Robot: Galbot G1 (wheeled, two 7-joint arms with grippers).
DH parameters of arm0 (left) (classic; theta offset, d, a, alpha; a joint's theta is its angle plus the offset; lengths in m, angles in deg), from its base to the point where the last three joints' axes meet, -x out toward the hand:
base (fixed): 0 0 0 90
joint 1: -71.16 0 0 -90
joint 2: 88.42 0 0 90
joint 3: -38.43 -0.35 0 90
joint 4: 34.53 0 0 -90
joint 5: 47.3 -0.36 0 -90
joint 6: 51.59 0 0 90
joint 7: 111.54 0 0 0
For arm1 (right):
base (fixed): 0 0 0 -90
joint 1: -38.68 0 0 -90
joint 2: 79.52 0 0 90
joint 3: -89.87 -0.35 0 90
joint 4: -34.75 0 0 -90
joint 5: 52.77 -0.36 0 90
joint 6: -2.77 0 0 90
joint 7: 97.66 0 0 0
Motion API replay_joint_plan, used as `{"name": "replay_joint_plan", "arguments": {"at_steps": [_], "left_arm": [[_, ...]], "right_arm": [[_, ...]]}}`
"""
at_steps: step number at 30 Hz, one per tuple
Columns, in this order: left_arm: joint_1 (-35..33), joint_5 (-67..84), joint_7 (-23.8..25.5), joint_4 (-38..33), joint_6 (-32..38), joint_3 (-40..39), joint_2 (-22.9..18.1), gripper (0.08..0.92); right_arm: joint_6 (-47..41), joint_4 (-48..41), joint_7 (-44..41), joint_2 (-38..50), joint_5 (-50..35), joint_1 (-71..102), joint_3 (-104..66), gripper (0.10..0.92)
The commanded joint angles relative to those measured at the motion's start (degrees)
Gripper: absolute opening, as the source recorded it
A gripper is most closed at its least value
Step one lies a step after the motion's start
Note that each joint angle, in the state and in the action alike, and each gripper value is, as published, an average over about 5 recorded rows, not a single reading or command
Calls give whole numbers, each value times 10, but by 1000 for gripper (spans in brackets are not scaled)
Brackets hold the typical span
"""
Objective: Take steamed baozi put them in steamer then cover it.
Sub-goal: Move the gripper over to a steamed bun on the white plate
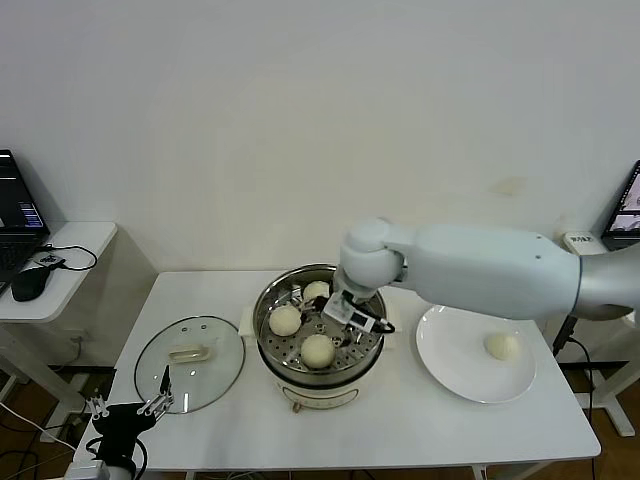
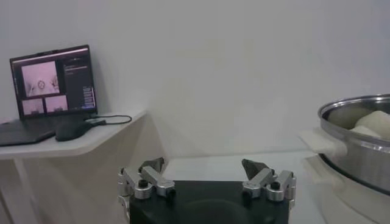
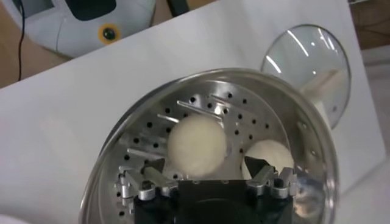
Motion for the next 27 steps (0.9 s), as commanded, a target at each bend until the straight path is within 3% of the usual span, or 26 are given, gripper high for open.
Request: {"name": "replay_joint_plan", "arguments": {"at_steps": [1,10,17,27], "left_arm": [[1,5,0,-1,-1,5,7,823],[3,10,1,-2,-2,10,26,823],[6,11,1,1,-3,8,35,823],[3,9,1,4,-4,6,37,823]], "right_arm": [[-97,13,-20,79,-37,-37,-46,823],[-219,38,-11,235,-30,-1,-82,823],[-200,-2,-16,308,37,87,-124,823],[-157,-108,-24,328,116,332,-305,823]]}}
